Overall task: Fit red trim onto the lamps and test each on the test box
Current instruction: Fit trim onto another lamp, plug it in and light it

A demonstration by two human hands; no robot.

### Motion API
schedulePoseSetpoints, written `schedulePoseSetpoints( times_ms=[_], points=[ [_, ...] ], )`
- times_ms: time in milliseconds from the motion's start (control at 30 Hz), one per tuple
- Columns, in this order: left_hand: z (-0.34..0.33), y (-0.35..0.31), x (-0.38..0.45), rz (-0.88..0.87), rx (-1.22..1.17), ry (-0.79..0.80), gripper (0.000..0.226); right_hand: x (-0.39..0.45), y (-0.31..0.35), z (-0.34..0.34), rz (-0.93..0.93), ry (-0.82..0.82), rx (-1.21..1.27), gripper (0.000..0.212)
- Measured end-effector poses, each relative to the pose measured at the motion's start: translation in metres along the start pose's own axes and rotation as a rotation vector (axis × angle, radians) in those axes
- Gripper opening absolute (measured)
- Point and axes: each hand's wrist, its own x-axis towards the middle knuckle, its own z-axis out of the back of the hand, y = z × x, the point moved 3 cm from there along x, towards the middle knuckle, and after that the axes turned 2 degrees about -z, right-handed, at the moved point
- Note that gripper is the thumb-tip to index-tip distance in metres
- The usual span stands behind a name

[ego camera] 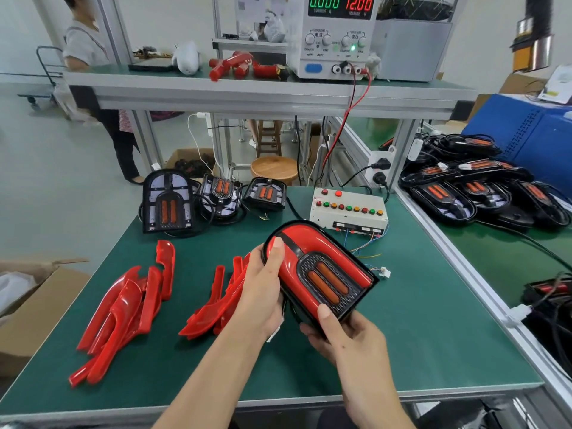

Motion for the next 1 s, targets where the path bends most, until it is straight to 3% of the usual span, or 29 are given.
schedulePoseSetpoints(
  times_ms=[233,433,733,867,1000],
  points=[
    [0.000,-0.003,-0.002,-0.025,-0.037,0.012,0.036,0.004,-0.002,0.001,0.066,-0.002,-0.034,0.010],
    [0.000,-0.005,-0.006,-0.057,-0.021,0.023,0.060,0.005,-0.003,0.002,0.045,0.015,-0.015,0.011],
    [0.003,-0.008,-0.008,-0.089,-0.004,0.050,0.058,0.004,-0.004,-0.001,0.041,0.032,-0.025,0.012],
    [0.003,-0.010,-0.009,-0.089,0.025,0.039,0.068,0.004,-0.003,-0.001,0.056,0.026,-0.061,0.013],
    [0.004,-0.012,-0.009,-0.020,-0.020,0.139,0.061,0.006,-0.002,-0.003,0.023,0.017,0.012,0.015]
  ],
)
